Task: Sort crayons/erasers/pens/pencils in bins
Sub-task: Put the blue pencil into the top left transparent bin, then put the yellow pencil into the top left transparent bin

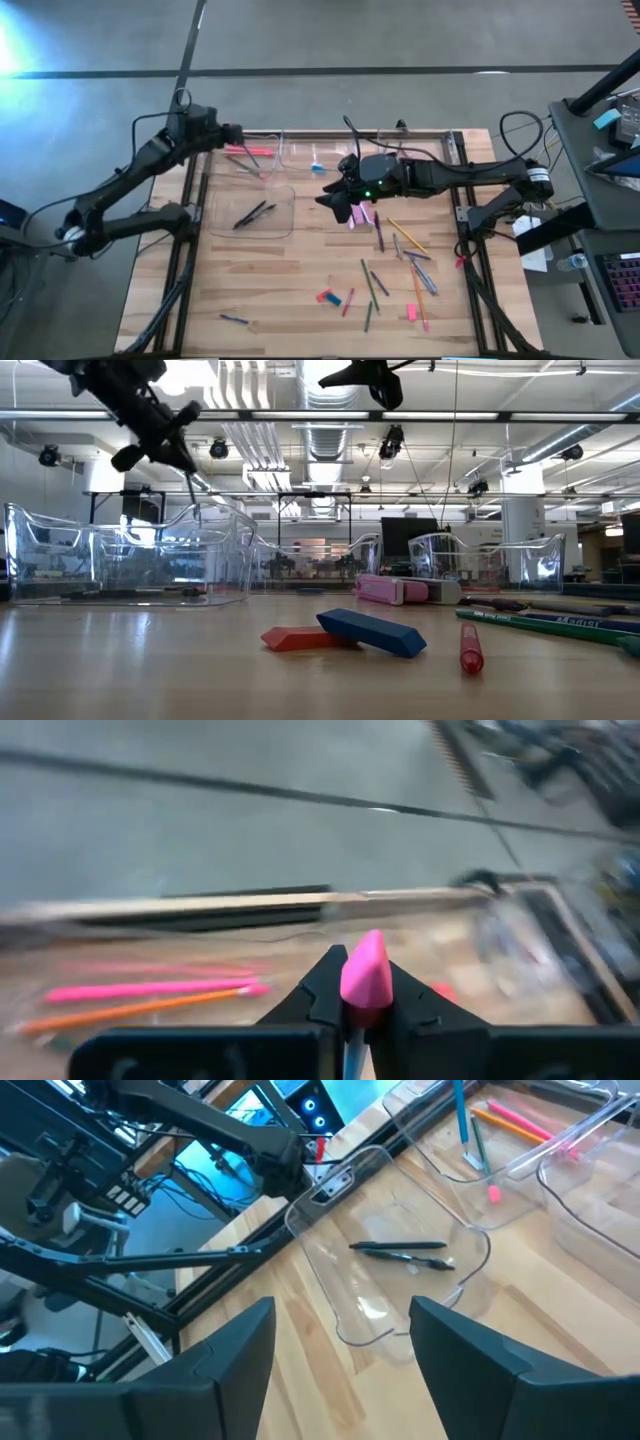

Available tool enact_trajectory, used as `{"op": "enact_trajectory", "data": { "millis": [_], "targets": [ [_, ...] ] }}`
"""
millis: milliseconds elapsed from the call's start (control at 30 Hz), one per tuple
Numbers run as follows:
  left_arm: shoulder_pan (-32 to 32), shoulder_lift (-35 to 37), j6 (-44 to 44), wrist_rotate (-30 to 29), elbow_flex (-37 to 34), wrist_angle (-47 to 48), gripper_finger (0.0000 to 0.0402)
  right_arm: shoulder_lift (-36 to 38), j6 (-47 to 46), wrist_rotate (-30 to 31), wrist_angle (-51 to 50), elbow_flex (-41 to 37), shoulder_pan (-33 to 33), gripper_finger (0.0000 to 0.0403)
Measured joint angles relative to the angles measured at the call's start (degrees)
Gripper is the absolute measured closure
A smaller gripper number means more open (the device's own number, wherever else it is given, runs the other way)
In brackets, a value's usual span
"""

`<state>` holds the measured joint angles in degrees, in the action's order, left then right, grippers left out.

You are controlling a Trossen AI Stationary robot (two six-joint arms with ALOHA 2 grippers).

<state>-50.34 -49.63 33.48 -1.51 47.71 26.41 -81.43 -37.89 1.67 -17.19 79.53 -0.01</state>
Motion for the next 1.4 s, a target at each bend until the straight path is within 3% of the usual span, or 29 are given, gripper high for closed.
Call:
{"op": "enact_trajectory", "data": {
  "millis": [100,300,500,800,967,1100,1267,1400],
  "targets": [
    [-3.64,-0.07,3.53,-0.03,-1.85,-0.42,0.0376,-0.02,0.00,0.00,-0.06,0.00,0.02,0.0183],
    [-5.95,-0.73,2.27,-1.89,-3.04,-0.45,0.0337,-0.02,0.00,0.00,-0.78,0.00,0.02,0.0183],
    [-5.93,-0.95,0.15,-0.19,-2.71,-0.61,0.0262,0.47,0.24,1.49,-5.94,-0.04,0.00,0.0184],
    [-5.91,1.06,-2.54,6.31,0.27,-3.40,0.0147,4.50,-5.86,7.85,-30.17,-0.07,0.52,0.0184],
    [-5.85,5.23,-2.52,11.93,1.73,-13.11,0.0136,6.47,-9.86,9.50,-43.94,-0.09,1.70,0.0184],
    [-5.17,9.28,-2.68,12.69,2.17,-18.95,0.0135,6.78,-12.85,10.41,-51.91,-1.33,2.70,0.0184],
    [-3.65,12.71,-2.89,14.31,2.12,-19.60,0.0135,6.64,-13.14,9.87,-53.45,-5.85,3.78,0.0184],
    [-2.18,13.63,-2.91,16.09,1.77,-19.50,0.0135,6.96,-12.46,5.19,-51.54,-12.05,3.86,0.0184]
  ]
}}
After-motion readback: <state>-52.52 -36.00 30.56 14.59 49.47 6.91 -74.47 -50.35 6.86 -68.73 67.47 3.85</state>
